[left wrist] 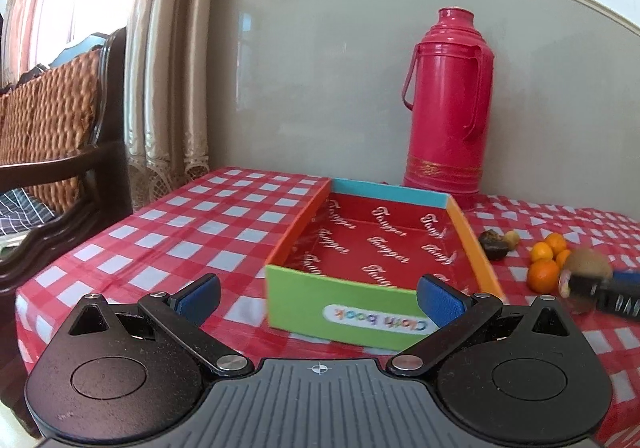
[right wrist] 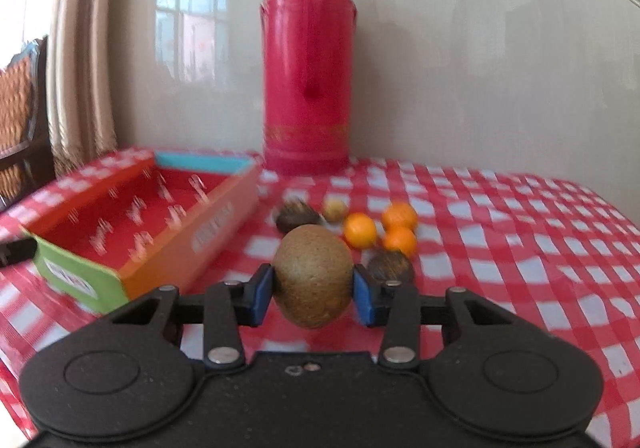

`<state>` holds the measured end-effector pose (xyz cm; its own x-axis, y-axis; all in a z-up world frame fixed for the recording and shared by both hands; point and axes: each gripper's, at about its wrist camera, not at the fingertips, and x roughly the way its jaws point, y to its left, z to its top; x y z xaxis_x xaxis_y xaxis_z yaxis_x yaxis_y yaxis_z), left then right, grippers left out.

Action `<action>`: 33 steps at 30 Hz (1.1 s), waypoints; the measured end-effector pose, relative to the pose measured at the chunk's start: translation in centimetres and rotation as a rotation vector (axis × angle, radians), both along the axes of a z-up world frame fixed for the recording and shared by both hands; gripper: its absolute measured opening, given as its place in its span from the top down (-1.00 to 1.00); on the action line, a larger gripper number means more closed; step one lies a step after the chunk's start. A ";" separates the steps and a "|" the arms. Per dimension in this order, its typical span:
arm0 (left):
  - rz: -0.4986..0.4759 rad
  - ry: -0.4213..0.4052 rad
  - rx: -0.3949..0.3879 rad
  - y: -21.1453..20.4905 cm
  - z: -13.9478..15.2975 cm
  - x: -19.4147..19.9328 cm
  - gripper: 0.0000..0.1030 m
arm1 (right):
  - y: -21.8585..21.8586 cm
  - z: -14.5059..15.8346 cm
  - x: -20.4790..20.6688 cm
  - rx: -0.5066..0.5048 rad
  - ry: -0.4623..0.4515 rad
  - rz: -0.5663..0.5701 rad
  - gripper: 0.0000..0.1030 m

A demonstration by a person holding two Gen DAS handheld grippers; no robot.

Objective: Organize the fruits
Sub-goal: 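Carry the kiwi into the box and open the right gripper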

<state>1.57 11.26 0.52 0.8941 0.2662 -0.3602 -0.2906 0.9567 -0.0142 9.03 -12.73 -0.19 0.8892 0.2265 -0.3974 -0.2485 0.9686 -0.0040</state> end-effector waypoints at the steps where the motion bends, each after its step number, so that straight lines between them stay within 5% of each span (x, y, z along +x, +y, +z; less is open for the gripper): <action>1: 0.005 0.002 0.003 0.3 -0.1 -0.2 -1.00 | 0.4 0.3 -0.2 0.013 -0.022 0.012 0.34; 8: 0.079 0.014 0.021 3.5 -0.8 -1.5 -1.00 | 3.9 1.9 -1.0 0.079 -0.110 0.107 0.34; 17: 0.134 0.009 -0.002 6.3 -1.2 -2.5 -1.00 | 9.4 1.2 0.0 0.102 -0.080 0.195 0.31; 18: 0.136 0.004 -0.012 6.4 -1.3 -2.6 -1.00 | 9.8 1.1 -0.1 0.091 -0.085 0.195 0.17; 20: 0.139 -0.007 -0.036 6.6 -1.2 -2.7 -1.00 | 10.3 1.3 -0.7 0.093 -0.119 0.195 -0.58; 24: 0.118 -0.014 -0.072 6.5 -1.2 -2.5 -1.00 | 9.6 1.8 -1.8 0.087 -0.178 0.186 -0.65; 33: -0.038 -0.005 -0.105 1.9 -0.6 -1.1 -1.00 | 4.1 1.7 -1.5 0.066 -0.162 0.045 -0.89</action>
